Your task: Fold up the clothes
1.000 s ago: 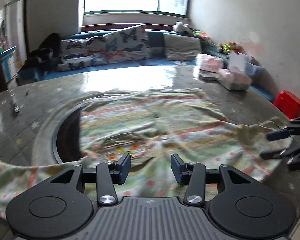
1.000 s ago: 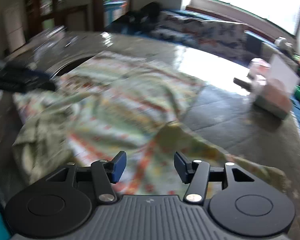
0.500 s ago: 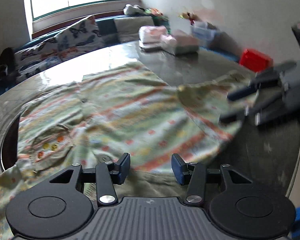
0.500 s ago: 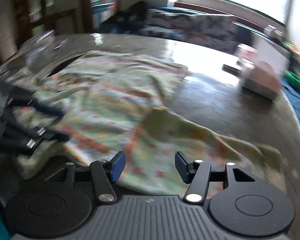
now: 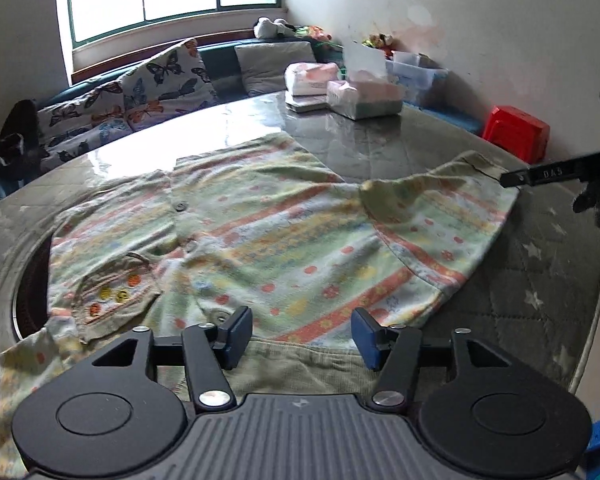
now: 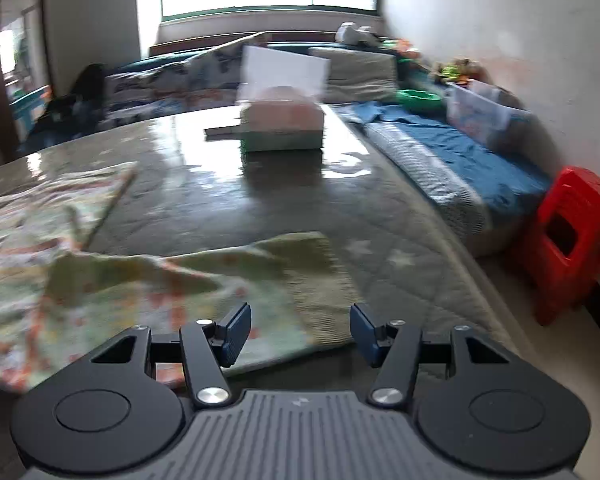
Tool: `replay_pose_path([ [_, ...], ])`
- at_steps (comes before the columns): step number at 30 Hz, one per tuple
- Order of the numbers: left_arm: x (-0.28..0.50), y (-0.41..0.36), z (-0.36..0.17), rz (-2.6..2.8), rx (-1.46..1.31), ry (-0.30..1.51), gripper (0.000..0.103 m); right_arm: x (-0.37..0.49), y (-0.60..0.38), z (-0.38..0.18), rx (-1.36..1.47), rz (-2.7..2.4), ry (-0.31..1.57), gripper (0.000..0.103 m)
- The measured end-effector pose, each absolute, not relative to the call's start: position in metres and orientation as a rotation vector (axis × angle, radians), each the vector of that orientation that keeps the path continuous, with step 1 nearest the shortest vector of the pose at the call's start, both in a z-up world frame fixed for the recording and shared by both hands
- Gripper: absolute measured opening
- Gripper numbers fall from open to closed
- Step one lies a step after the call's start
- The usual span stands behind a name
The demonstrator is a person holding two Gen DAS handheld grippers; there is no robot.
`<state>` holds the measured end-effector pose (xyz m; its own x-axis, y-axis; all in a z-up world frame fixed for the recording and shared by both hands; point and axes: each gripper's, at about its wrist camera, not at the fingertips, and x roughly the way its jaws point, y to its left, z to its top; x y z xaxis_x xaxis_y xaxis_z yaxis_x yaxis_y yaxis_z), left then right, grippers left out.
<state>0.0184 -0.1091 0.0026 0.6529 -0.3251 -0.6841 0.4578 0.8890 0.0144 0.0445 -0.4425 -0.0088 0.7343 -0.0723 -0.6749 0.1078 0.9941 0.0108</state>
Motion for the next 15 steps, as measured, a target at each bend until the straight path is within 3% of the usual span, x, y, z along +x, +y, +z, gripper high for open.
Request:
replay_pose_path([
  [4, 0.021, -0.1, 0.008, -0.412, 0.172, 0.726, 0.068, 0.047, -0.453, -0.015, 0.095, -0.131, 0.739, 0.054],
  [15, 0.025, -0.083, 0.004, -0.356, 0.141, 0.752, 0.07, 0.054, -0.449, -0.02, 0.076, -0.171, 0.716, 0.053],
])
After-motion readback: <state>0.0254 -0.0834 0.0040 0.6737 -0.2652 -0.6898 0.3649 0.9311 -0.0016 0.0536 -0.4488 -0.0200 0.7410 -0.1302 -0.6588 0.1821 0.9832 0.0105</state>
